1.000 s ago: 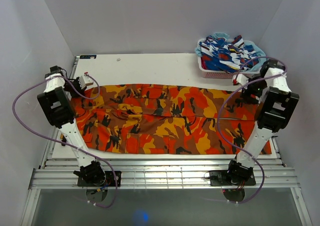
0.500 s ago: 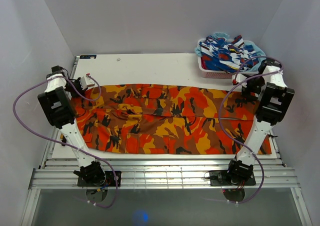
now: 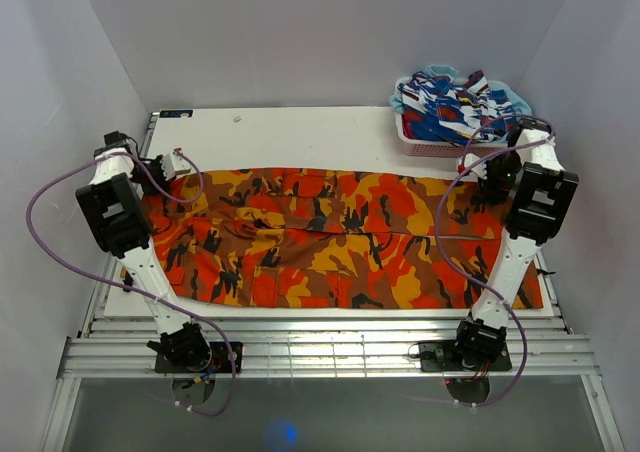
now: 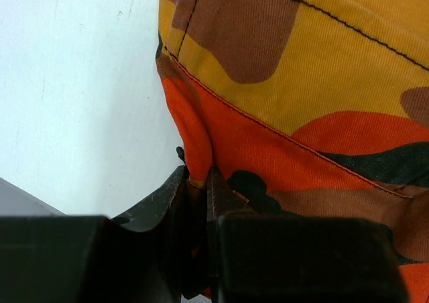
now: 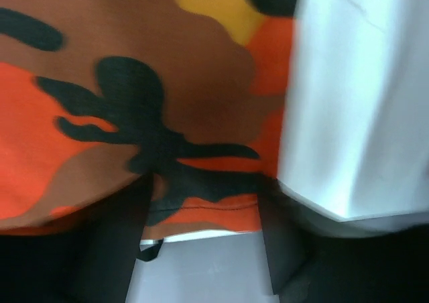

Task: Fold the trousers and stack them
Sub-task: Fold the trousers

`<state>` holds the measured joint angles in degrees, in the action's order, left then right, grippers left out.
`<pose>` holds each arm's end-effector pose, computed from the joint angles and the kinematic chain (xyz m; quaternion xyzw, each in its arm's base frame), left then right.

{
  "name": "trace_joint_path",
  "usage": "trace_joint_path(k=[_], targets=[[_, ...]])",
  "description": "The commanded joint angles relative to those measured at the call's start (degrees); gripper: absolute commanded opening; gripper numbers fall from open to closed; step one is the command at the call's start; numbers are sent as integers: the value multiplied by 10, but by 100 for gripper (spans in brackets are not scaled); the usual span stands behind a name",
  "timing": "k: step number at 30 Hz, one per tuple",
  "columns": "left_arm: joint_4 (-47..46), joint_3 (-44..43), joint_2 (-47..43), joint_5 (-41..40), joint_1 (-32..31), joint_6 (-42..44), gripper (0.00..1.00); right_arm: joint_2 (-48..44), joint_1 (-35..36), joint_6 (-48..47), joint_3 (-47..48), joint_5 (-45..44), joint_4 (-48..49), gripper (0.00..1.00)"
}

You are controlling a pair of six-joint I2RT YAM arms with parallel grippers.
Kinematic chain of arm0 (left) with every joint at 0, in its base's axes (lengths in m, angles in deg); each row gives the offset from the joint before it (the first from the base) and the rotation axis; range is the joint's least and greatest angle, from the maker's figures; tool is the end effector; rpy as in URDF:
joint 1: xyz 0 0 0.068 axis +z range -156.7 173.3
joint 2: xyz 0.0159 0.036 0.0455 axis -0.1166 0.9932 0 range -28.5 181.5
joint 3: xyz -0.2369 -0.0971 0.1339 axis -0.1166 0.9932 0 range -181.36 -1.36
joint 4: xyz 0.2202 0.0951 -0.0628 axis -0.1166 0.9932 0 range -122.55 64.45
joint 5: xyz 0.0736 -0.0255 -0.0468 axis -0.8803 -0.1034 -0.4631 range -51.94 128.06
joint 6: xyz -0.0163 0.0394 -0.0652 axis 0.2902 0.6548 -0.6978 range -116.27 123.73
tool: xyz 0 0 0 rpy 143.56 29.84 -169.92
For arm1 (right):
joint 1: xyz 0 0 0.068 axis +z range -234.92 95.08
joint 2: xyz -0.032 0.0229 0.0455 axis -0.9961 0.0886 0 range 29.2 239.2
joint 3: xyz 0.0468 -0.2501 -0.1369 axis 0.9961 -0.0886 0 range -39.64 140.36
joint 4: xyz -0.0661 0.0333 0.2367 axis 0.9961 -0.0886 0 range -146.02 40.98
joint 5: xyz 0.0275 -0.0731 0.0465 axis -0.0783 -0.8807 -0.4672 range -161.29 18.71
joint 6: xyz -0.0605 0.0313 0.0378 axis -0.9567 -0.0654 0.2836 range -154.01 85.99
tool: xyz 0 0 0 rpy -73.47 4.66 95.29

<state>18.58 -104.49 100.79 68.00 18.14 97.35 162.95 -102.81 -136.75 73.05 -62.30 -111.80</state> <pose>0.4314 0.1630 0.1544 0.5659 0.7761 -0.0394 0.2753 0.4465 -0.1332 0.1504 -0.6746 0.7321 -0.0077 0.0945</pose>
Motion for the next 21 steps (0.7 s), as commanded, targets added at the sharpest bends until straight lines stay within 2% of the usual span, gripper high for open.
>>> trace_joint_path(k=[1, 2, 4, 5, 12, 14, 18, 21], targets=[[20, 26, -20, -28, -1, 12, 0, 63, 8, -12, -32, -13, -28, 55], [20, 27, -21, -26, -1, 7, 0, 60, 8, -9, -36, -12, -27, 49], [20, 28, -26, -20, -1, 2, 0, 46, 8, -1, -40, -6, -23, 24], [19, 29, -27, -18, 0, -8, 0, 35, 6, 3, -40, -4, -20, 9], [-41, 30, -46, 21, 5, -86, 0, -44, -19, 51, -23, 70, -5, 8], [-69, 45, -62, 32, 7, -109, 0, -85, -29, 56, -55, 90, 32, 8], [-179, 70, -96, 64, 20, -207, 0, -152, -49, 72, -130, 115, 123, 8], [-247, 96, -132, 92, 35, -280, 0, -185, -63, 99, -155, 131, 157, 8]])
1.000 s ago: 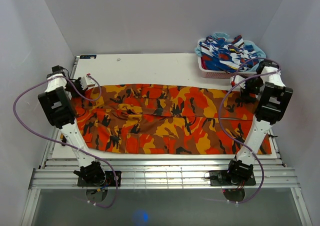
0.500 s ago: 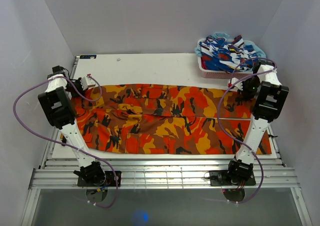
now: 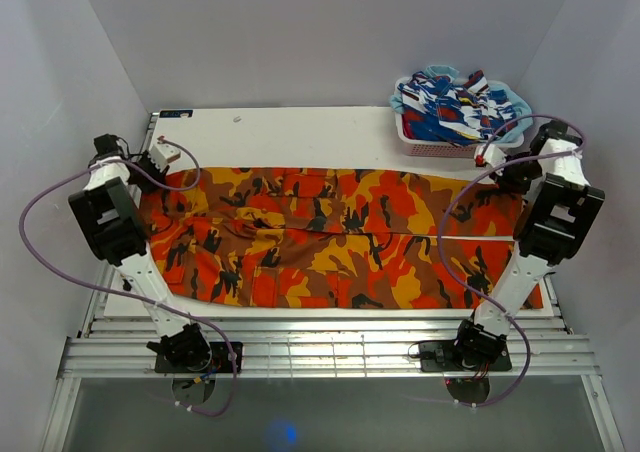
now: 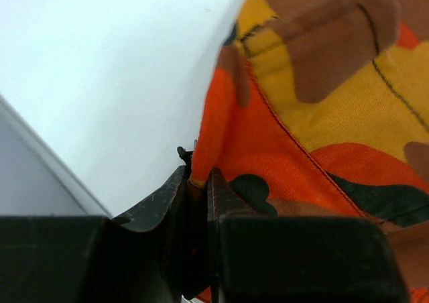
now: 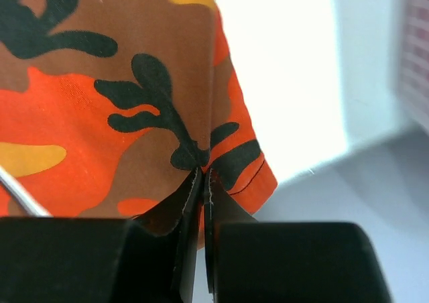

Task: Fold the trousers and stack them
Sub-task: Fold the trousers

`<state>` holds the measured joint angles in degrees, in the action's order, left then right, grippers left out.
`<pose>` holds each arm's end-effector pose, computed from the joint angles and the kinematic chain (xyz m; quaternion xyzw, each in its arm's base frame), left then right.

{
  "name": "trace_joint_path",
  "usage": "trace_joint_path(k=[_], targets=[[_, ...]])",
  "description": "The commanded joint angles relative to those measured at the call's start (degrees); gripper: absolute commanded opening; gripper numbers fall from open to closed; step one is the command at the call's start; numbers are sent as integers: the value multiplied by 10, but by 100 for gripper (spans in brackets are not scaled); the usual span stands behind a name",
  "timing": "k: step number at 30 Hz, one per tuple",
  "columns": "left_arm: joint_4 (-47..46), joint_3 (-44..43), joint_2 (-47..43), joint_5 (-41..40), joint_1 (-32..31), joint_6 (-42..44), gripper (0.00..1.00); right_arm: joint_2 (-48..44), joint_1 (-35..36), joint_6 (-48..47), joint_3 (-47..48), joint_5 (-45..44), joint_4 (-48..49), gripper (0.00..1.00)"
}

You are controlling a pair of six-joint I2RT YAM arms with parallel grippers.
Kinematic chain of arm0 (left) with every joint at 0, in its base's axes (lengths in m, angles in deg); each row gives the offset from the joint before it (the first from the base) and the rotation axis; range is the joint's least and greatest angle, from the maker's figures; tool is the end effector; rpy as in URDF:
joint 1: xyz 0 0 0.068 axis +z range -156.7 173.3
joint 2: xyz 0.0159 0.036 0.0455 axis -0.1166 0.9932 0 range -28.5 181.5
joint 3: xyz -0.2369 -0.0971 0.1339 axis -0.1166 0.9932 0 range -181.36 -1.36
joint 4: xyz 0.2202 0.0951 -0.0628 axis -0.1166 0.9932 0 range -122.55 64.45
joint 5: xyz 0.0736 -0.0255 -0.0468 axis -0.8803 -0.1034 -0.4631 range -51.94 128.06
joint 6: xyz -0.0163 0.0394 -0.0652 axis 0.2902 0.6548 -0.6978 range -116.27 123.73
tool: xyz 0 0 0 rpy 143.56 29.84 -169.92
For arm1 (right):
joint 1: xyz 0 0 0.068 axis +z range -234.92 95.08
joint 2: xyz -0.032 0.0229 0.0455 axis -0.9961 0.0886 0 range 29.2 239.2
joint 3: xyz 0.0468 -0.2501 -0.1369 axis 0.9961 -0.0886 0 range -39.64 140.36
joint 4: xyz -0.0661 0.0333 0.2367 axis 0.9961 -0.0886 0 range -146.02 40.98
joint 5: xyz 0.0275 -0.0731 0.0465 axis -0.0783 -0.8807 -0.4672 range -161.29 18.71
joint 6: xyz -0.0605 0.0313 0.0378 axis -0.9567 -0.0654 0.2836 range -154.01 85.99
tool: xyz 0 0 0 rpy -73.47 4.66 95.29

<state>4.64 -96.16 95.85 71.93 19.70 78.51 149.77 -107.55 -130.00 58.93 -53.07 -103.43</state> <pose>0.4281 0.1710 0.1649 0.4375 0.8307 -0.0321 0.3428 0.4060 -0.1467 0.1910 -0.6006 0.7752 -0.0202 0.1948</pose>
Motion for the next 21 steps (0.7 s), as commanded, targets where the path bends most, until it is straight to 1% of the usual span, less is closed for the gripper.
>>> trace_joint_path(k=[1, 2, 3, 5, 6, 8, 9, 11, 13, 15, 16, 18, 19, 20, 21], targets=[[-133, 25, -95, 60, 24, -134, 0, -61, -20, 43, -18, 52, 82, 8], [-158, 54, -122, 68, 36, -155, 0, -75, -28, 54, -21, 61, 85, 8], [-203, 68, -134, 78, 40, -173, 0, -84, -32, 57, -29, 68, 89, 8], [-238, 97, -160, 102, 50, -208, 0, -110, -42, 66, -46, 86, 115, 8], [-281, 131, -187, 105, 52, -222, 0, -121, -44, 70, -69, 94, 128, 8], [-323, 172, -217, 126, 63, -255, 0, -154, -56, 67, -96, 116, 162, 8], [-364, 211, -247, 131, 66, -264, 0, -166, -60, 61, -109, 123, 173, 8], [-412, 248, -276, 146, 79, -285, 0, -201, -74, 58, -154, 142, 204, 8], [-428, 301, -323, 162, 91, -288, 0, -227, -89, 49, -201, 170, 220, 8], [-458, 342, -358, 180, 114, -294, 0, -270, -116, 38, -236, 190, 236, 8], [-463, 382, -395, 189, 124, -293, 0, -299, -126, 28, -255, 207, 243, 8], [-460, 415, -430, 220, 155, -280, 0, -329, -157, 12, -303, 228, 241, 8], [-457, 448, -446, 229, 167, -277, 0, -345, -168, -10, -320, 250, 241, 8], [-457, 464, -478, 240, 193, -274, 0, -379, -191, -27, -353, 261, 239, 8], [-447, 478, -492, 266, 207, -270, 0, -395, -202, -47, -369, 269, 219, 8]])
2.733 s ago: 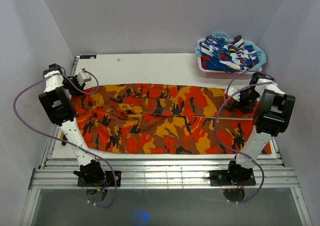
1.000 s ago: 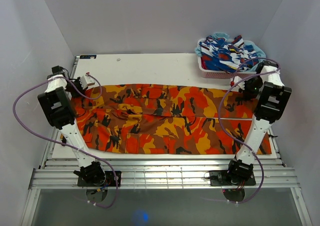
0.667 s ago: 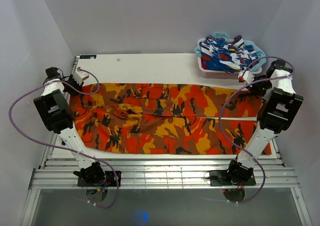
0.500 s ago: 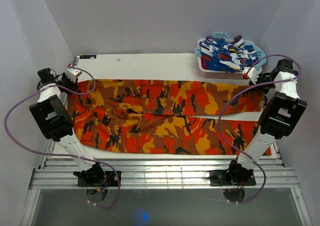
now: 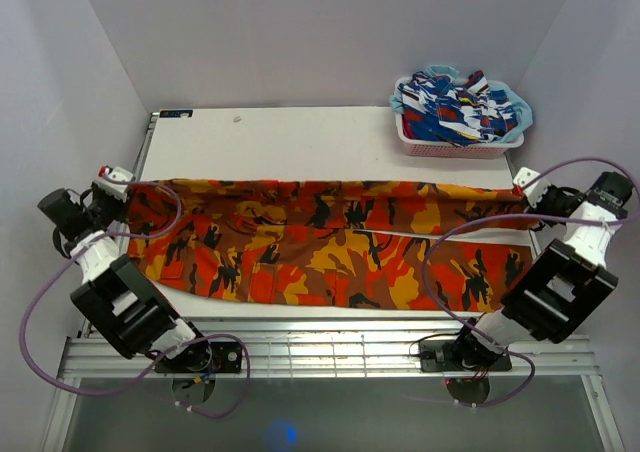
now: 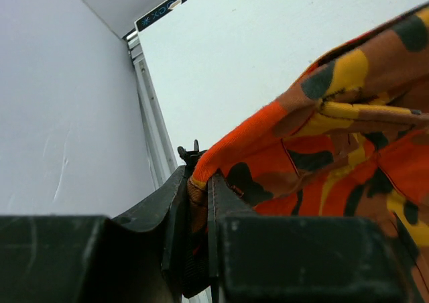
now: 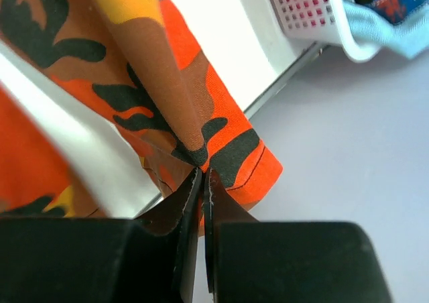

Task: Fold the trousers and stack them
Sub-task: Fold the trousers

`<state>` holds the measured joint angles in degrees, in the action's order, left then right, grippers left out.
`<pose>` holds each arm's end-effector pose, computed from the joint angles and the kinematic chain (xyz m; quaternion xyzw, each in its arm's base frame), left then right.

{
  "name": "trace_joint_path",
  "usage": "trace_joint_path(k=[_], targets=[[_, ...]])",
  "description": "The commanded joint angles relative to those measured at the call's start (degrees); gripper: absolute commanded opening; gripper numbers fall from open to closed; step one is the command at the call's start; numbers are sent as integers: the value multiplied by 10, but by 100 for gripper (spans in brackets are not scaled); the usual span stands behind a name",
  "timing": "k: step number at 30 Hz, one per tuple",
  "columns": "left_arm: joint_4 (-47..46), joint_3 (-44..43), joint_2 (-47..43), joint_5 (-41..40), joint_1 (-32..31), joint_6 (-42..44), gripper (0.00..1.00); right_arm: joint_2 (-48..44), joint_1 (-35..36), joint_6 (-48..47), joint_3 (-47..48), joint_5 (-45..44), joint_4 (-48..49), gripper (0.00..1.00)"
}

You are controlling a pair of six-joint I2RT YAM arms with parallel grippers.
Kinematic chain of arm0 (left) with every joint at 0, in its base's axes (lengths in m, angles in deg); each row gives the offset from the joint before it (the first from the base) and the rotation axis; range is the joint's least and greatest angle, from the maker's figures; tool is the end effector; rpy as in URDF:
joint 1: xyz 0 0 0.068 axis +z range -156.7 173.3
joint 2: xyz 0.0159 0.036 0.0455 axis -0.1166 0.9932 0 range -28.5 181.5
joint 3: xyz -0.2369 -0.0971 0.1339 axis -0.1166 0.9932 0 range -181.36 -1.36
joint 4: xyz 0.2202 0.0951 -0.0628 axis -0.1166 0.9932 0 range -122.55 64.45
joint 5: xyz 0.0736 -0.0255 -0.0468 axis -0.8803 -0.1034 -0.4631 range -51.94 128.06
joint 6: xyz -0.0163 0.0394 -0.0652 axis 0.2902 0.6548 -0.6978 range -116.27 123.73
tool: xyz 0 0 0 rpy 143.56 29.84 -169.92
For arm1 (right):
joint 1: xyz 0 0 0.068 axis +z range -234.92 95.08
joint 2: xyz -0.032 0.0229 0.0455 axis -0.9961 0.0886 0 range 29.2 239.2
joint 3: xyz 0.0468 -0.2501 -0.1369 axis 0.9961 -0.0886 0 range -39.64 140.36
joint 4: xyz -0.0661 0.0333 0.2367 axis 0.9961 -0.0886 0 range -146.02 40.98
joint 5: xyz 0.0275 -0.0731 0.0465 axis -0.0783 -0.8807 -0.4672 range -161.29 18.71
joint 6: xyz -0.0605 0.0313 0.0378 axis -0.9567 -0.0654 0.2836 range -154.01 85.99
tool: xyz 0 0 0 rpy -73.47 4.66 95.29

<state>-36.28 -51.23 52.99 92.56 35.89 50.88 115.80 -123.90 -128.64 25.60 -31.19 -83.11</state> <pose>0.2618 0.1670 0.2685 0.2663 0.7516 0.0456 0.6017 0.2686 -0.1621 0.2626 -0.5087 0.7459 -0.1274 0.4108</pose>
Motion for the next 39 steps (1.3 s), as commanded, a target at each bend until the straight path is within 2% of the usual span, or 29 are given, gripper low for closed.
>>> trace_joint_path(k=[1, 2, 3, 5, 6, 7, 8, 9, 11, 12, 16, 20, 21, 24, 27, 29, 30, 34, 37, 39], targets=[[-24, 40, -77, 72, 57, 26, 0, -84, -63, -86, -51, 66, 2, 8], [-8, 56, -98, 83, 83, 42, 0, -95, -77, -133, -77, 70, -13, 8], [50, 60, -106, 105, 95, 69, 0, -103, -89, -161, -88, 74, -30, 8], [126, 70, -117, 123, 127, 181, 0, -112, -125, -247, -106, 68, -93, 8], [215, 71, -122, 131, 138, 233, 0, -113, -137, -267, -123, 65, -107, 8], [258, 72, -121, 134, 149, 286, 0, -113, -161, -290, -131, 57, -136, 8], [298, 72, -120, 130, 168, 386, 0, -112, -174, -315, -137, 53, -149, 8], [364, 75, -109, 124, 178, 430, 0, -110, -186, -355, -150, 49, -158, 8], [404, 74, -93, 100, 204, 511, 0, -102, -218, -382, -159, 30, -175, 8], [436, 67, -72, 90, 210, 530, 0, -97, -227, -424, -161, 18, -187, 8], [485, 33, -20, 46, 239, 586, 0, -69, -287, -510, -162, -21, -227, 8], [508, 27, 13, -23, 244, 637, 0, -55, -312, -569, -175, -60, -230, 8], [511, 32, 16, -33, 244, 679, 0, -57, -314, -583, -182, -67, -229, 8], [469, 81, 0, -68, 244, 703, 0, -67, -319, -629, -216, -97, -226, 8], [444, 100, 0, -103, 244, 712, 0, -79, -320, -638, -240, -115, -209, 8], [455, 53, 13, -106, 245, 673, 0, -72, -324, -637, -230, -112, -213, 8], [489, 30, 31, -103, 246, 663, 0, -67, -326, -636, -207, -107, -221, 8], [559, -77, 56, -34, 258, 613, 0, -44, -329, -618, -130, -78, -263, 8], [620, -134, 60, -8, 258, 624, 0, -24, -331, -609, -74, -71, -294, 8], [661, -148, 60, -7, 259, 665, 0, -18, -334, -610, -61, -76, -302, 8]])
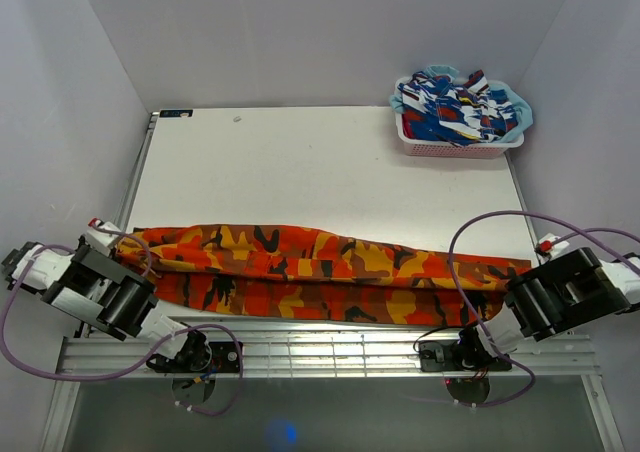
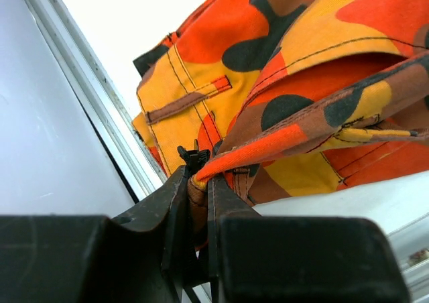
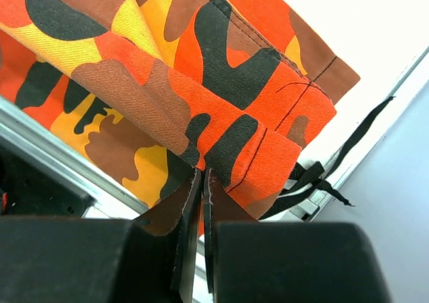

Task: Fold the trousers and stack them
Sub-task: Fold the trousers

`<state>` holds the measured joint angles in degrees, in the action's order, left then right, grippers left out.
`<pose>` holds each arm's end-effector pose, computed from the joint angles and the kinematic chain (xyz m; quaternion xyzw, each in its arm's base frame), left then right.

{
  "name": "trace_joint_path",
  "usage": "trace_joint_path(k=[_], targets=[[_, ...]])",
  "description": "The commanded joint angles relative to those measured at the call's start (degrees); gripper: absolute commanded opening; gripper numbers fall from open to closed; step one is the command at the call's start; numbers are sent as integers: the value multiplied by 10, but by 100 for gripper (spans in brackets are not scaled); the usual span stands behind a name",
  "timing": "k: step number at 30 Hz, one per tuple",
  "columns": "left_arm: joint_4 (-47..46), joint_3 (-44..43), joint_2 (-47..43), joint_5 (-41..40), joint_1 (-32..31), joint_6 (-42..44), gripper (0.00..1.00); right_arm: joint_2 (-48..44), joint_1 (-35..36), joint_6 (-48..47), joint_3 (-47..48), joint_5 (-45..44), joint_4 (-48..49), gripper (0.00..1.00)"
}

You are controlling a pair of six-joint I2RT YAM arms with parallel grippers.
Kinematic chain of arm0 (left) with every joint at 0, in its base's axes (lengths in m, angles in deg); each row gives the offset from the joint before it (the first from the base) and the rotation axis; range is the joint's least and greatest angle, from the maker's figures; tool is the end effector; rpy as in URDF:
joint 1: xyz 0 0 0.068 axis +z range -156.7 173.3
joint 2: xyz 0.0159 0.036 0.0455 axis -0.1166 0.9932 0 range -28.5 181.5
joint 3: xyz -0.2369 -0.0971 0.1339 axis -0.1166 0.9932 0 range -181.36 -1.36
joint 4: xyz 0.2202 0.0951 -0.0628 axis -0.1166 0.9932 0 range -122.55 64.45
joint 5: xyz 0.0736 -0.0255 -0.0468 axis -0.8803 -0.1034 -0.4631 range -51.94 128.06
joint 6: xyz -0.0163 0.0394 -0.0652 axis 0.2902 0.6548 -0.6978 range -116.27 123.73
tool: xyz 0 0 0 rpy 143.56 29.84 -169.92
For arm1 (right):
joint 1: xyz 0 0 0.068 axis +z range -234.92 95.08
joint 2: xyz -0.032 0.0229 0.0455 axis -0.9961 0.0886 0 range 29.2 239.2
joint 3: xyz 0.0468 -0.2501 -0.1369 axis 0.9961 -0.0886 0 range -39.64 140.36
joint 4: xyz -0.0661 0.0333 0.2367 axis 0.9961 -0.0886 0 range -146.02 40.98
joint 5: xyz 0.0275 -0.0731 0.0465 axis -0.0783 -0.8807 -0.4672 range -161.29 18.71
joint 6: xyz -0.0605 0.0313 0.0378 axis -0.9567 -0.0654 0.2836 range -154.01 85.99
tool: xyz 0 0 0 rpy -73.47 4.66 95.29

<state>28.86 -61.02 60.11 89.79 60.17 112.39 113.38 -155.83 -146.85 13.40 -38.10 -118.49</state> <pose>0.1437 0.2031 0.2197 0.3197 0.8411 -0.0198 0.4358 0.0986 -0.1733 0.1973 -0.3167 0.9006 0.0793 0.2871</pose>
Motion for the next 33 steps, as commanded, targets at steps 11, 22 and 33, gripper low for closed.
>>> trace_joint_path(k=[11, 22, 33], targets=[[-81, 69, 11, -129, 16, 116, 0, -29, -18, -470, -71, -109, 132, 8], [-294, 158, 48, -257, -45, -18, 0, -37, 66, -408, -194, -153, 303, 8], [-294, 95, 76, -260, -225, -274, 0, 48, 191, -164, -59, -142, 364, 8]])
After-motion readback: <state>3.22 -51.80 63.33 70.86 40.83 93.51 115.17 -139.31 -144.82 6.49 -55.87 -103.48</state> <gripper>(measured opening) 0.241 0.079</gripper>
